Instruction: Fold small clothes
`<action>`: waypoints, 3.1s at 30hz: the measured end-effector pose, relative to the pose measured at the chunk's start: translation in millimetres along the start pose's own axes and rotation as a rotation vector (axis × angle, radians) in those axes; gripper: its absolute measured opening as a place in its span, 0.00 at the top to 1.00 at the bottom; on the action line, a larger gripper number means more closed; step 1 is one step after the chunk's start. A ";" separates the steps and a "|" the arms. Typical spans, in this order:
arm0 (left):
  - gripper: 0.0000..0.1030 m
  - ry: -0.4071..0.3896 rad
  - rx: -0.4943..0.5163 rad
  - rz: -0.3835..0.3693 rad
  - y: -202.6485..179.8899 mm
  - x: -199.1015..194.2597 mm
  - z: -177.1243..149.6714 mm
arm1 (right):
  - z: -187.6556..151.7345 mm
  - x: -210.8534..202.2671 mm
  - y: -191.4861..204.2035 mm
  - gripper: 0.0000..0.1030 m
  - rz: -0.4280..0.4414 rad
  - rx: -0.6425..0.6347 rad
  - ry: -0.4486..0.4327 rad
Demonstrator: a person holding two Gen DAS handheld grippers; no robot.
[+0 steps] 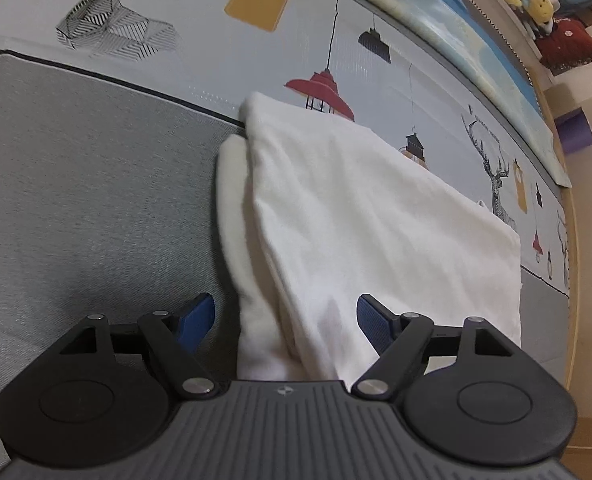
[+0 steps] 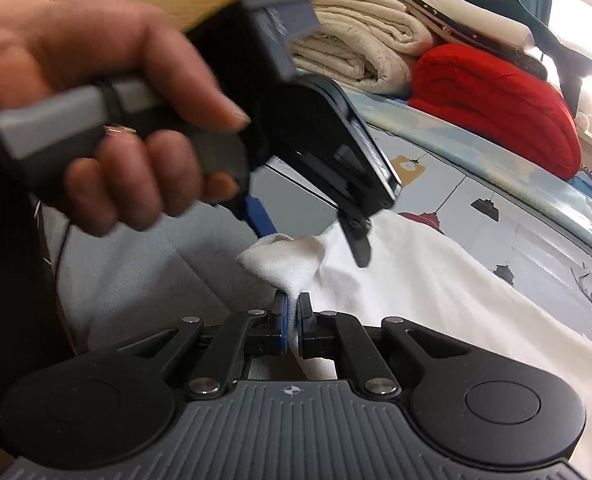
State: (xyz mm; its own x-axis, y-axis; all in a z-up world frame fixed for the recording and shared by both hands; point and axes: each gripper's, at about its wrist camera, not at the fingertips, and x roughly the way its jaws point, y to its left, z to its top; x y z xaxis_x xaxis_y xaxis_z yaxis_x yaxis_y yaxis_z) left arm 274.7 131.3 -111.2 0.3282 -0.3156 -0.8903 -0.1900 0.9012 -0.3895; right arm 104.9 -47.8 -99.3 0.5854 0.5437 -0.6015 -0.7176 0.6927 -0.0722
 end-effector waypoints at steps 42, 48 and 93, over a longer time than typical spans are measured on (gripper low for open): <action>0.82 -0.235 0.474 -0.353 -244.5 -8.4 -76.6 | -119.0 -160.2 -156.8 0.97 -0.398 0.641 0.063; 0.83 -0.122 0.404 -0.188 -210.0 9.0 -56.9 | -147.3 -148.8 -181.4 0.73 -0.364 0.847 0.104; 0.82 0.157 0.606 0.002 -175.8 71.5 -66.7 | -112.7 -29.3 -325.1 0.61 -0.240 1.056 0.147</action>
State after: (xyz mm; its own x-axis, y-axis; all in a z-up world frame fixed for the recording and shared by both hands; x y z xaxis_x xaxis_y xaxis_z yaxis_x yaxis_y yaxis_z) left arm 269.9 -69.5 -122.2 0.1802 -0.3124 -0.9327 0.3833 0.8956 -0.2259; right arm 278.4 -342.3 -147.9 0.5655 0.3266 -0.7574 0.1363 0.8686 0.4764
